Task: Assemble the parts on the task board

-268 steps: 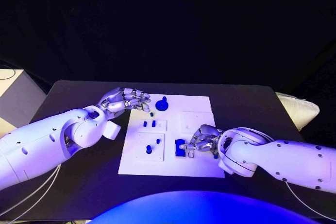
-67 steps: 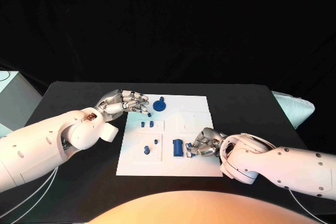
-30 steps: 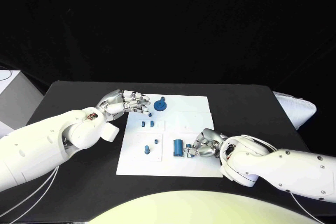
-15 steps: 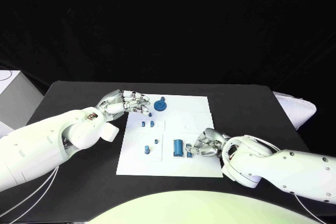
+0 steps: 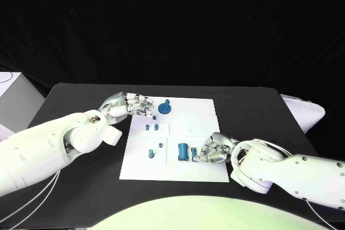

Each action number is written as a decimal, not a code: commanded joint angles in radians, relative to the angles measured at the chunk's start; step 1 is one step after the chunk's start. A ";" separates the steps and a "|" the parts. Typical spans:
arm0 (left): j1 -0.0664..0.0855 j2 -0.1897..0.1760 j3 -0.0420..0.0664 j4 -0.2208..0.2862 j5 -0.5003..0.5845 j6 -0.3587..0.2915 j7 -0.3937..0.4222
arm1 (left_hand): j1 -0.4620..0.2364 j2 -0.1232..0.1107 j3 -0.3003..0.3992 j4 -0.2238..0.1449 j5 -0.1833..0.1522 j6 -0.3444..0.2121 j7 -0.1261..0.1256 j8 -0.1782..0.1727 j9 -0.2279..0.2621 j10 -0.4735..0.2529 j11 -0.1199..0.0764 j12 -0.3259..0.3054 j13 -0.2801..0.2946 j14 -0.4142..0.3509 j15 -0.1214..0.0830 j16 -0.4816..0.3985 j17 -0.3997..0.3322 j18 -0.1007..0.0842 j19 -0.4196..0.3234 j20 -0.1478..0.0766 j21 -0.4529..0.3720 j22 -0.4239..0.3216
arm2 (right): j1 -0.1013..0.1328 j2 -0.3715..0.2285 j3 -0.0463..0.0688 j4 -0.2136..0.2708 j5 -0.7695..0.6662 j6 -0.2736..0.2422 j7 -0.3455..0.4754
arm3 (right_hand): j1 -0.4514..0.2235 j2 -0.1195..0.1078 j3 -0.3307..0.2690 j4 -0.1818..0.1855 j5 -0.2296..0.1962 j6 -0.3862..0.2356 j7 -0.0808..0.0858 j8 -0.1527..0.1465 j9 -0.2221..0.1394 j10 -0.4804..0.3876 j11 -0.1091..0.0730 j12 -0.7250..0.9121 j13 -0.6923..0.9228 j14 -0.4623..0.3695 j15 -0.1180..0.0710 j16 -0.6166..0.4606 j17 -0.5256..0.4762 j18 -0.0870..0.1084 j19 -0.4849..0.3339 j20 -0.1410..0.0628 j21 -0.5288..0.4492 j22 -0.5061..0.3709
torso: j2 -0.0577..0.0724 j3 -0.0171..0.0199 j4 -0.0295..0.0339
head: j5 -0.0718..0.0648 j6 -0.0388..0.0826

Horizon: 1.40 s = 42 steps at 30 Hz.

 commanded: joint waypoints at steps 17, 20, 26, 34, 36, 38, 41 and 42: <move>-0.001 0.002 0.001 0.002 0.005 0.016 0.005 | -0.005 0.006 0.002 0.007 0.002 -0.004 0.005 -0.004 -0.001 0.000 0.005 -0.005 0.000 0.005 0.004 -0.003 0.001 0.002 0.002 0.005 -0.004 -0.002 | -0.004 0.014 0.000 -0.026 -0.013 0.029 0.015 | 0.050 0.023 -0.004 -0.002 -0.012 0.006 -0.002 0.006 0.002 0.081 -0.006 0.001 0.236 0.103 -0.005 0.006 0.263 -0.010 0.086 -0.004 0.004 0.237 | 0.001 -0.0004 0.0006 | 0.000 0.000; -0.001 0.002 0.001 0.002 0.005 0.016 0.005 | -0.005 0.006 0.002 0.007 0.002 -0.004 0.005 -0.004 -0.001 0.000 0.005 -0.005 0.000 0.005 0.004 -0.003 0.001 0.002 0.002 0.005 -0.004 -0.002 | -0.004 0.018 0.000 -0.031 -0.015 0.020 0.011 | 0.046 0.030 -0.004 0.006 -0.008 0.007 -0.002 0.007 0.002 0.081 -0.007 0.002 0.236 0.103 -0.005 0.006 0.263 -0.011 0.087 -0.004 0.005 0.238 | 0.001 0.0000 0.0008 | 0.001 0.000; -0.001 0.002 0.001 0.001 0.005 0.016 0.005 | -0.005 0.006 0.002 0.007 0.002 -0.004 0.005 -0.004 -0.001 0.000 0.005 -0.005 0.000 0.005 0.004 -0.003 0.001 0.002 0.002 0.005 -0.004 -0.002 | -0.004 0.027 0.000 -0.039 -0.015 0.022 0.010 | 0.041 0.033 -0.006 0.013 -0.004 0.007 -0.002 0.007 0.002 0.082 -0.007 0.004 0.237 0.103 -0.006 0.006 0.263 -0.011 0.087 -0.004 0.006 0.238 | 0.001 -0.0005 0.0004 | 0.000 0.000; -0.001 0.002 0.001 0.000 0.005 0.016 0.005 | -0.005 0.006 0.002 0.007 0.002 -0.004 0.005 -0.004 -0.001 0.000 0.005 -0.005 0.000 0.005 0.004 -0.003 0.001 0.002 0.002 0.005 -0.004 -0.002 | -0.004 0.031 0.000 -0.049 -0.014 0.074 0.009 | 0.078 0.021 -0.002 -0.002 -0.019 0.006 -0.004 0.007 0.001 0.081 -0.009 0.002 0.236 0.103 -0.007 0.006 0.263 -0.010 0.086 -0.006 0.004 0.237 | 0.000 -0.0008 0.0004 | -0.001 0.000; -0.001 0.002 0.001 0.000 0.005 0.016 0.004 | -0.005 0.006 0.002 0.007 0.002 -0.004 0.005 -0.004 -0.001 0.000 0.005 -0.005 0.000 0.005 0.004 -0.003 0.001 0.002 0.002 0.005 -0.004 -0.002 | -0.004 0.032 0.000 -0.052 -0.015 0.081 0.006 | 0.083 0.020 -0.002 -0.004 -0.023 0.005 -0.004 0.007 0.001 0.081 -0.009 0.001 0.236 0.103 -0.007 0.006 0.263 -0.010 0.086 -0.006 0.003 0.237 | 0.000 -0.0006 0.0004 | -0.002 0.000; -0.002 0.002 0.001 0.000 0.005 0.017 0.004 | -0.005 0.006 0.002 0.007 0.002 -0.004 0.005 -0.004 -0.001 0.000 0.005 -0.005 0.000 0.005 0.004 -0.003 0.001 0.002 0.002 0.005 -0.004 -0.002 | -0.004 0.034 0.000 -0.055 -0.015 0.085 0.004 | 0.092 0.020 0.002 -0.008 -0.026 0.006 -0.005 0.007 0.001 0.081 -0.009 0.001 0.236 0.103 -0.007 0.006 0.263 -0.010 0.086 -0.006 0.003 0.237 | 0.000 -0.0006 0.0009 | -0.002 0.000; -0.002 0.002 0.001 0.000 0.005 0.017 0.004 | -0.005 0.006 0.002 0.007 0.002 -0.004 0.005 -0.004 -0.001 0.000 0.005 -0.005 0.000 0.005 0.004 -0.003 0.001 0.002 0.002 0.005 -0.004 -0.002 | -0.004 0.038 0.000 -0.061 -0.016 0.088 0.001 | 0.111 0.021 0.011 -0.017 -0.025 0.006 -0.006 0.006 0.000 0.081 -0.010 0.001 0.236 0.103 -0.008 0.006 0.263 -0.010 0.086 -0.006 0.001 0.237 | 0.000 -0.0004 0.0013 | -0.003 0.000; -0.002 0.002 0.001 0.000 0.005 0.017 0.004 | -0.005 0.006 0.002 0.007 0.002 -0.004 0.005 -0.004 -0.001 0.000 0.005 -0.005 0.000 0.005 0.004 -0.003 0.001 0.002 0.002 0.005 -0.004 -0.002 | -0.005 0.039 0.000 -0.064 -0.016 0.088 0.001 | 0.117 0.022 0.014 -0.020 -0.024 0.006 -0.006 0.006 0.000 0.081 -0.010 0.001 0.236 0.103 -0.008 0.006 0.263 -0.010 0.086 -0.007 0.002 0.237 | 0.000 -0.0003 0.0012 | -0.003 0.000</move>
